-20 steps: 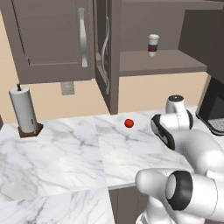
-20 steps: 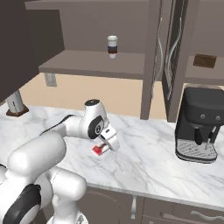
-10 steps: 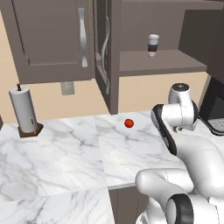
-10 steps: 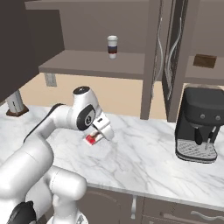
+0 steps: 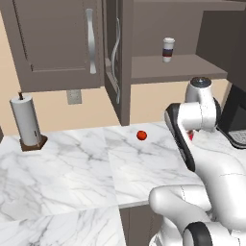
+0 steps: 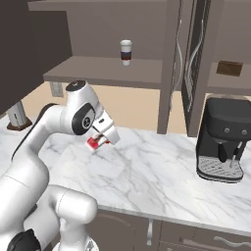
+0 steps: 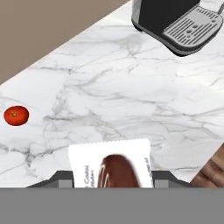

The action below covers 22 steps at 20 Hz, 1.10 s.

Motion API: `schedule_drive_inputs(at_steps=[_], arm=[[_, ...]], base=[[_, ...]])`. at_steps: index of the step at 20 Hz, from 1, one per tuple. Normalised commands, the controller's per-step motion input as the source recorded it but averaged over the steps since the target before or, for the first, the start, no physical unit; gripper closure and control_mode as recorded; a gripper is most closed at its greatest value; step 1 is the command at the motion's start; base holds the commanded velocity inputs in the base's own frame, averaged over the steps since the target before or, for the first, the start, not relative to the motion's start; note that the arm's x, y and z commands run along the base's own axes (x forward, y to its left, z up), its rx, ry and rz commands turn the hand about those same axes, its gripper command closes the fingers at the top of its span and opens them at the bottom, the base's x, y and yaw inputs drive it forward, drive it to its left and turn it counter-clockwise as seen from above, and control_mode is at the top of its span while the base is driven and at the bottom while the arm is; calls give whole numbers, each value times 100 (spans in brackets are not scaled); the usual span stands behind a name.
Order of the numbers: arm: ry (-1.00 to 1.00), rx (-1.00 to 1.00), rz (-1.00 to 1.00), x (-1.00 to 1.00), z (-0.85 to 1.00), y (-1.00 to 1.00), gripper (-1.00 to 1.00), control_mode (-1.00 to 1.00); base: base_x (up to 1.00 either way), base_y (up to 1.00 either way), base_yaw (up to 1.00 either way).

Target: Pick the honey bottle and bar from the counter and place them in the cabinets closest to them.

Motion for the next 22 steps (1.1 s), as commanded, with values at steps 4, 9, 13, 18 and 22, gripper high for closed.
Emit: schedule_drive_inputs(at_steps=[4, 9, 13, 18, 22], arm=[[-8, 0, 1, -8, 68, 5, 100, -100], [-4, 0, 1, -1, 57, 6, 100, -100], [-7, 0, 3, -3, 65, 10, 100, -100], [-7, 0, 5, -8, 53, 9, 100, -100], [-11, 0, 8, -15, 42, 0, 100, -100]], base=[[0, 0, 0], [0, 0, 0], [0, 0, 0], [0, 0, 0], [0, 0, 0]])
